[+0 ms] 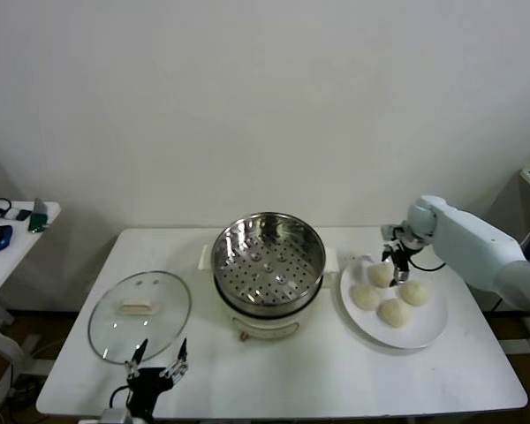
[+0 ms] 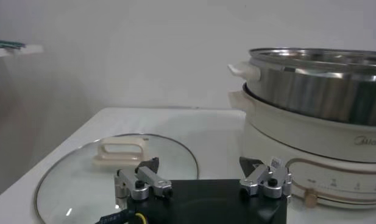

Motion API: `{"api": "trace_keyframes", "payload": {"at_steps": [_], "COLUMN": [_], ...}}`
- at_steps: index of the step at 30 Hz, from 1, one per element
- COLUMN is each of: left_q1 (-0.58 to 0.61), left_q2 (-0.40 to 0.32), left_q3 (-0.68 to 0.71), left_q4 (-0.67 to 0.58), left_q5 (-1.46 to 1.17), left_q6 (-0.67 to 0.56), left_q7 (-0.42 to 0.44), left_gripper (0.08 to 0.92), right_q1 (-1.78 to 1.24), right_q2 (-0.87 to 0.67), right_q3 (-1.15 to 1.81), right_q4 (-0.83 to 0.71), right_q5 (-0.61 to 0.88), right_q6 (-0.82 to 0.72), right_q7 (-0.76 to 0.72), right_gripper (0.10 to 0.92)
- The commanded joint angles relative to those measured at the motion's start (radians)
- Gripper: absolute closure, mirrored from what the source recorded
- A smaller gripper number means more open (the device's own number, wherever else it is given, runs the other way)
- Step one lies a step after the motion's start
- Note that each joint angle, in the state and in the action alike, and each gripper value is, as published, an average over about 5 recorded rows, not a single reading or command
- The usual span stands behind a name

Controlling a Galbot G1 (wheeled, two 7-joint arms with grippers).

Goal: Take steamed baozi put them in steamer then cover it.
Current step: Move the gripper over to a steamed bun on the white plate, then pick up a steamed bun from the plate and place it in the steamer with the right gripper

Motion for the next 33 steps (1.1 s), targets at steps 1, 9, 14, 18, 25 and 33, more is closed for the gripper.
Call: {"api": "trace_keyframes", "payload": {"at_steps": [1, 9, 14, 18, 25, 33], "left_q1": [0.0, 0.001, 0.007, 0.01, 0.016, 0.011], "left_q2": [0.001, 0.0, -0.002, -0.001, 0.011, 0.016], "left_q3": [0.001, 0.001, 0.003, 0.006, 0.003, 0.009], "left_q4": [0.002, -0.001, -0.009, -0.016, -0.03, -0.031], "left_q5": [0.0, -0.001, -0.002, 0.0, 0.001, 0.011], "left_q6": [0.001, -0.001, -0.001, 0.0, -0.001, -0.001], "left_q7": [-0.001, -0.006, -0.007, -0.008, -0.01, -0.012], "left_gripper": [0.177, 0.177, 0.177, 0.177, 0.177, 0.177], "right_q1": [-0.022, 0.024, 0.202, 0.469, 0.837, 0.87], "right_q2": [0.019, -0.008, -0.07, -0.101, -0.035, 0.119], "right_q3": [0.025, -0.008, -0.132, -0.325, -0.507, -0.544], "right_q4": [-0.033, 0.029, 0.185, 0.352, 0.589, 0.774], "right_q5": [-0.019, 0.016, 0.112, 0.232, 0.43, 0.303], "right_q6": [0.005, 0.002, 0.019, 0.067, 0.231, 0.439], "right_q7": [0.008, -0.009, -0.021, -0.023, -0.024, 0.053], "right_gripper": [0.328, 0.388, 0.389, 0.389, 0.4, 0.414]}}
